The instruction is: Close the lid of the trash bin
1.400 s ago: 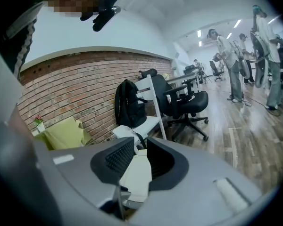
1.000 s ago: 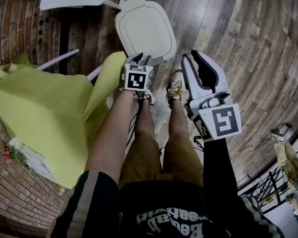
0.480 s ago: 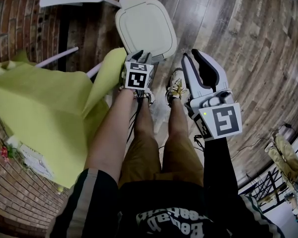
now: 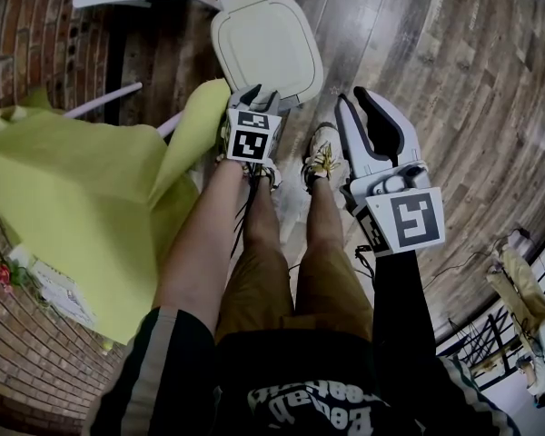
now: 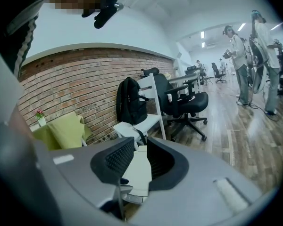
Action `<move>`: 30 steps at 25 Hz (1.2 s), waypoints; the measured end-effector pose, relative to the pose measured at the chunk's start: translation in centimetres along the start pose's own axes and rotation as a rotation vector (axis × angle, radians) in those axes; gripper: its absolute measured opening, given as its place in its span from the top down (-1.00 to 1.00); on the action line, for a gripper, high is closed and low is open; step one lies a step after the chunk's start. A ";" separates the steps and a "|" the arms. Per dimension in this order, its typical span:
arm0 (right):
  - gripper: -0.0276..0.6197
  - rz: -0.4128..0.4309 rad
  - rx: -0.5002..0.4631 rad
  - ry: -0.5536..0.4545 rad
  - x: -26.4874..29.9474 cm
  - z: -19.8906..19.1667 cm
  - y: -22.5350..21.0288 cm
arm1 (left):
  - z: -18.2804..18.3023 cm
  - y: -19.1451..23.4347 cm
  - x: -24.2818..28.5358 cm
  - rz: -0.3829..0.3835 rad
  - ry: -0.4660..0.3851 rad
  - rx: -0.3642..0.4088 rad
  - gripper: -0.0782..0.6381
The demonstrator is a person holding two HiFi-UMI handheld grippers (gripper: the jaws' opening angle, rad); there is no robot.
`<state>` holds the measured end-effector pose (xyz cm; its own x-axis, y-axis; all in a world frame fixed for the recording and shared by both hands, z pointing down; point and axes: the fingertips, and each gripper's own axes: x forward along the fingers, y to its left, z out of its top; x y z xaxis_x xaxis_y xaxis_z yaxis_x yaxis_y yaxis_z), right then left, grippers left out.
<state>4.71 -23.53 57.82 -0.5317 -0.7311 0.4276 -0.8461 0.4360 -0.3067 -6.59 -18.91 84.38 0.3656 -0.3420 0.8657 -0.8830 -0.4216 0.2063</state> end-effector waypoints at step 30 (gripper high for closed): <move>0.62 0.016 -0.093 -0.055 -3.9 9.1 3.6 | 16.6 -2.6 -18.9 0.072 -0.393 0.102 0.39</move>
<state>4.08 -23.84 47.30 -0.5446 -0.7503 0.3747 -0.8386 0.4929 -0.2320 -6.35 -25.29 59.94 0.4057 -0.6605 0.6318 -0.8841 -0.4589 0.0879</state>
